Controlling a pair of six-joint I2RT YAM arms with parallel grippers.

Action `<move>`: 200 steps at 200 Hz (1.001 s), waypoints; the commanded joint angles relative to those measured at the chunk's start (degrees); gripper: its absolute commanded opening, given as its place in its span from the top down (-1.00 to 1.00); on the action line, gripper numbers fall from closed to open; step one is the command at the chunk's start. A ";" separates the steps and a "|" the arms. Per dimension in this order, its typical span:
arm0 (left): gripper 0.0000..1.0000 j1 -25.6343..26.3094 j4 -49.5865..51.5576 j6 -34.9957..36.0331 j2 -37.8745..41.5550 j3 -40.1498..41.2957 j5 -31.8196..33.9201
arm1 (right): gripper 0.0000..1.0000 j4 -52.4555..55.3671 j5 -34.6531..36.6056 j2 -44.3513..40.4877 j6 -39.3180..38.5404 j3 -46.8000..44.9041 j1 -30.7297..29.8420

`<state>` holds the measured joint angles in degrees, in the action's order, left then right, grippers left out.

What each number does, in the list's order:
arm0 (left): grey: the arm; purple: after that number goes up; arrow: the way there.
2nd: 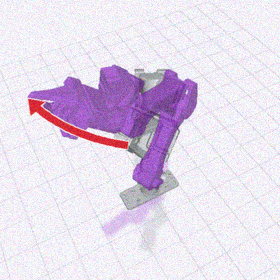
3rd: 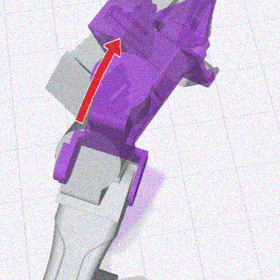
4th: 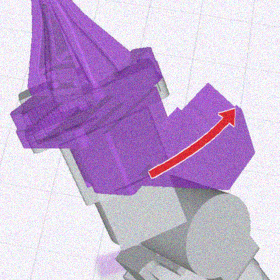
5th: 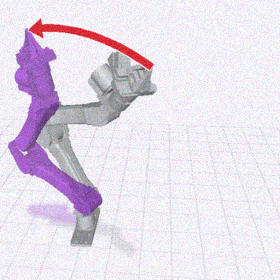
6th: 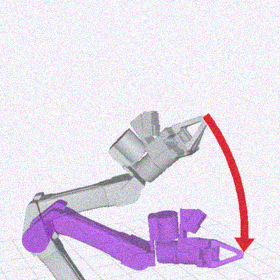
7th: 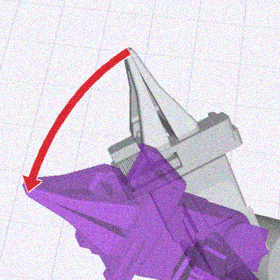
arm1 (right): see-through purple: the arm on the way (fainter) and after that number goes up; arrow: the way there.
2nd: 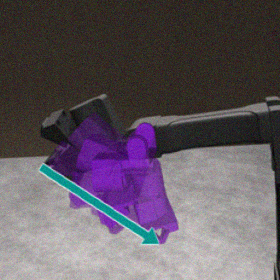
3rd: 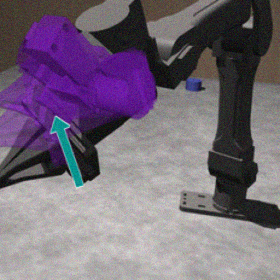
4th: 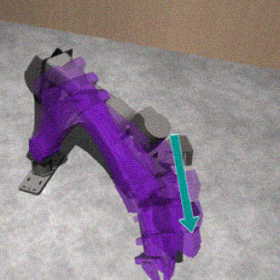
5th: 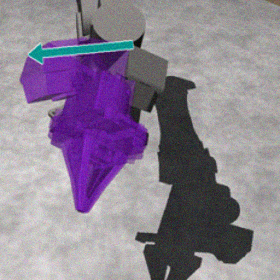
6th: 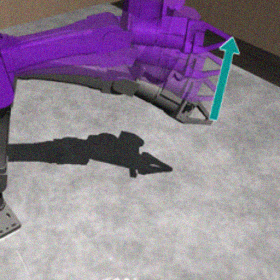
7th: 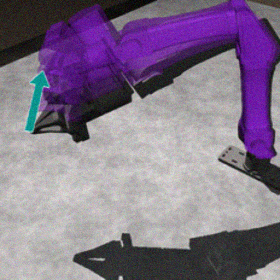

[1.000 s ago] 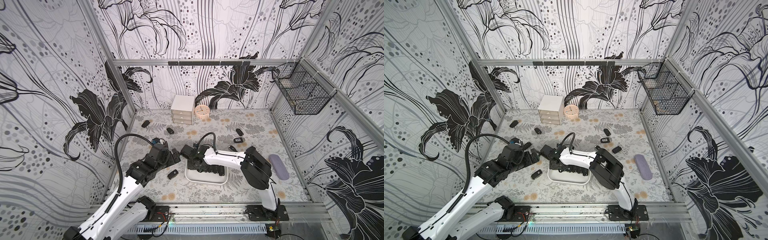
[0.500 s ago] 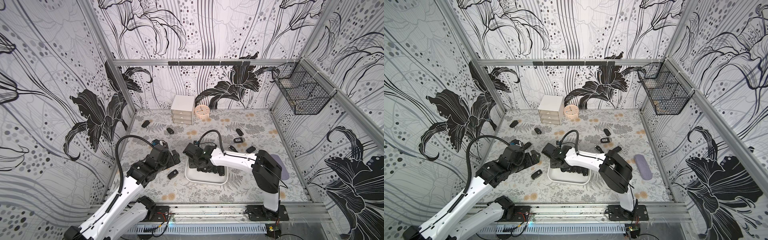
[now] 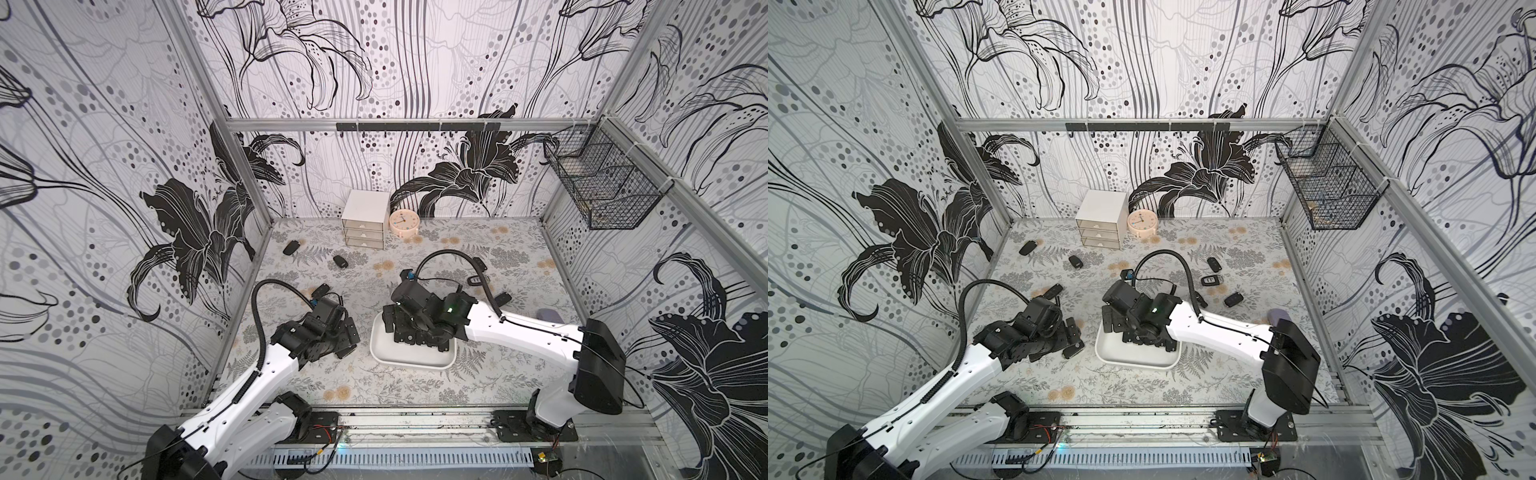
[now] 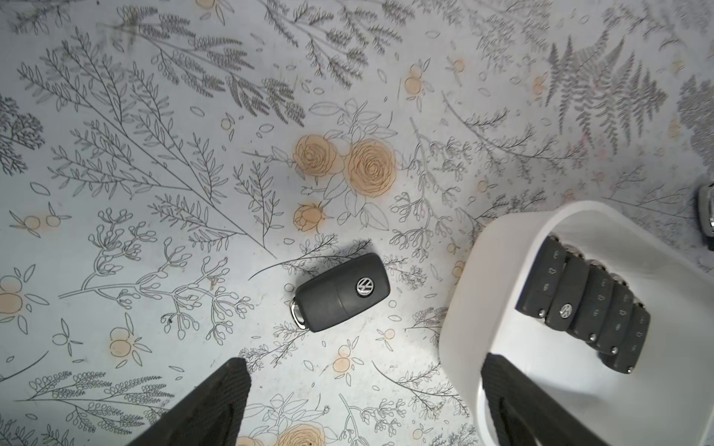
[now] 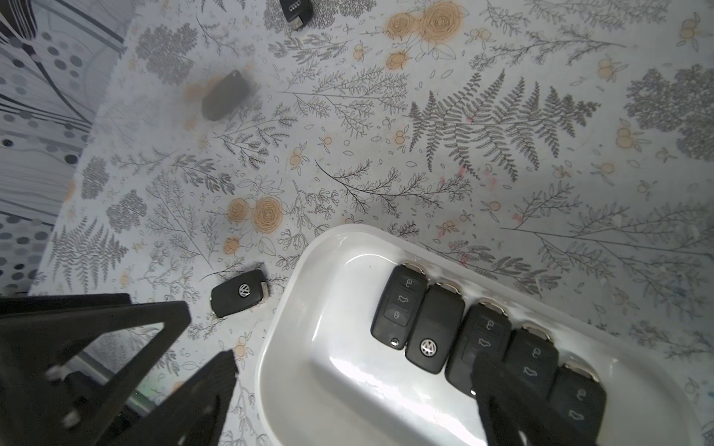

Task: Place the car key into the storage box
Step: Pick up the car key from the center of the board.

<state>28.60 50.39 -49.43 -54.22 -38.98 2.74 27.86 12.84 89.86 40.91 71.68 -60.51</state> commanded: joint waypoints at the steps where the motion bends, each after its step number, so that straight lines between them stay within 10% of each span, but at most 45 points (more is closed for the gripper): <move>1: -0.89 0.62 0.30 -1.36 -1.24 0.31 -1.15 | -1.00 -2.31 -1.28 -2.96 -4.90 -2.64 1.21; 200: -0.63 5.08 -6.33 -1.86 -26.88 0.12 3.76 | -1.00 -9.93 -11.18 -17.78 -14.10 -14.95 7.01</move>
<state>34.17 46.50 -51.83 -78.37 -37.60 4.60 17.89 2.52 73.14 28.60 56.75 -53.87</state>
